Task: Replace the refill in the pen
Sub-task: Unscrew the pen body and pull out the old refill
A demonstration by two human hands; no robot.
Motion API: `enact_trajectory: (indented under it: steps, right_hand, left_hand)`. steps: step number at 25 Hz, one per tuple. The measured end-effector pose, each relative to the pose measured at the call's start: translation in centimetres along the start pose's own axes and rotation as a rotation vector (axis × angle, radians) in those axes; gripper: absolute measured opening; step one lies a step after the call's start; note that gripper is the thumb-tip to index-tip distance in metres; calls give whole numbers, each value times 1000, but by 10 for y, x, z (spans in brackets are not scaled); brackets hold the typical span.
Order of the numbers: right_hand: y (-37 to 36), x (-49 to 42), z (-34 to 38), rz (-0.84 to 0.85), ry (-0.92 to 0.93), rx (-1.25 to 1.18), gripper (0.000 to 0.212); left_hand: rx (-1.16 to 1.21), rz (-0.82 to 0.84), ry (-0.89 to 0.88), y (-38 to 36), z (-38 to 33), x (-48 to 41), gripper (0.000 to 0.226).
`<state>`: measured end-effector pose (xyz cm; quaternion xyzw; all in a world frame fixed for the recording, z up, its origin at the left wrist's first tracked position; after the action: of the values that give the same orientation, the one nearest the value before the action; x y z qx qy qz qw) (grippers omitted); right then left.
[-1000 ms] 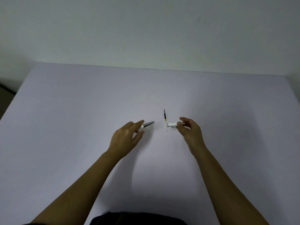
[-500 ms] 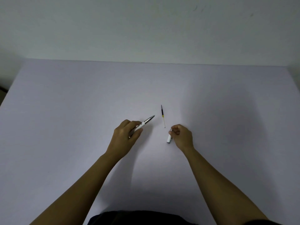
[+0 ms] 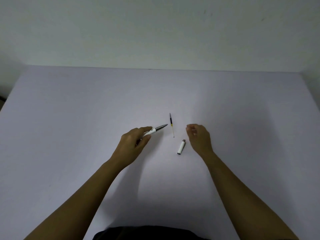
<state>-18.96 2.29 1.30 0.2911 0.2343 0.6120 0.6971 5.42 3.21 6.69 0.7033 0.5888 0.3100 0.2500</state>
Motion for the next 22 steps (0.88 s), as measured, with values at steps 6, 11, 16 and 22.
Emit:
enact_trajectory:
  steps: [6, 11, 16, 22]
  right_hand:
    - [53, -6, 94, 321, 376, -53, 32]
    - [52, 7, 117, 661, 427, 203, 37]
    - [60, 13, 120, 422, 698, 150, 11]
    - [66, 22, 123, 460, 495, 10, 26]
  left_hand:
    - [-132, -1, -197, 16, -13, 1, 24]
    - [-242, -67, -358, 25, -21, 8, 35]
    - [-216, -69, -330, 29, -23, 15, 44]
    - [-347, -179, -412, 40, -31, 22, 54]
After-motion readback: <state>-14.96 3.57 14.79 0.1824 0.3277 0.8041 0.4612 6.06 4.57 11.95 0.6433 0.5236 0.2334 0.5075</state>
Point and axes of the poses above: each hand's wrist, its own x-axis away from the middle knuckle, its own y-axis out of the back of the hand, z = x × y, the point moved 1 cm from there along -x, towards the middle knuckle, and after that the axes turned 13 degrees about y, right-handed, at the moved point
